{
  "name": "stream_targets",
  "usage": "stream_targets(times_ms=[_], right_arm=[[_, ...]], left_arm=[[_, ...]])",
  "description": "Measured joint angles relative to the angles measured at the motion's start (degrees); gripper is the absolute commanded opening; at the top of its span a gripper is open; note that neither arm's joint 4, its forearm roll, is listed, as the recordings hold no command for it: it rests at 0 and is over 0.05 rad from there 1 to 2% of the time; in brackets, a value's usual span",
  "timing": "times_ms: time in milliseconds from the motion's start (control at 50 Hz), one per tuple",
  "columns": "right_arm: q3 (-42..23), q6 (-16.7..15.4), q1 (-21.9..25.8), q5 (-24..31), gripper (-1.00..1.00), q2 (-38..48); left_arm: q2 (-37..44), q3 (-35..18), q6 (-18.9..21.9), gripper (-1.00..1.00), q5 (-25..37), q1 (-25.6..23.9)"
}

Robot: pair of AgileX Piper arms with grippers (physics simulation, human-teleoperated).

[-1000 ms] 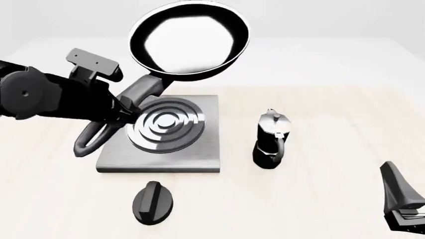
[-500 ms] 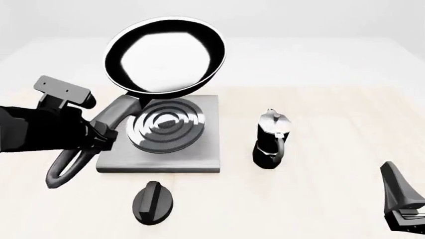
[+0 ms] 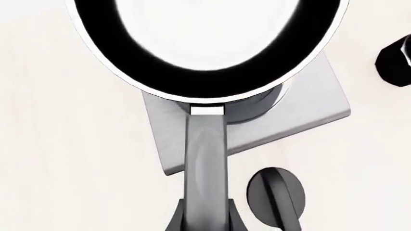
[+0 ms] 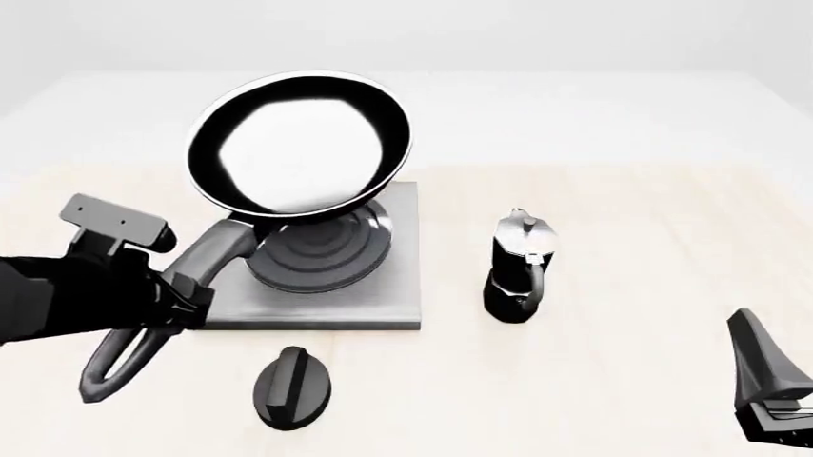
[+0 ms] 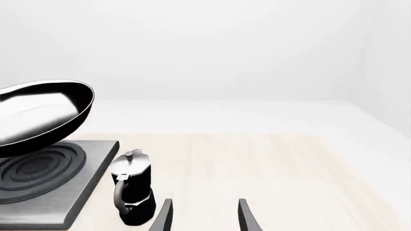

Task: Put the frying pan on the stove.

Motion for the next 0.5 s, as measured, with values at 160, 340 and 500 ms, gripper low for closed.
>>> stream_targets(times_ms=[160, 340, 500], right_arm=[[0.0, 0.0, 0.0, 0.0, 1.0, 0.0], [0.0, 0.0, 0.0, 0.0, 1.0, 0.0], [0.0, 0.0, 0.0, 0.0, 1.0, 0.0]], left_arm=[[0.9, 1.3, 0.7, -1.0, -1.4, 0.4], [1.9, 2.6, 1.3, -1.0, -2.8, 0.8], [3.3, 3.4, 1.8, -1.0, -4.3, 0.7]])
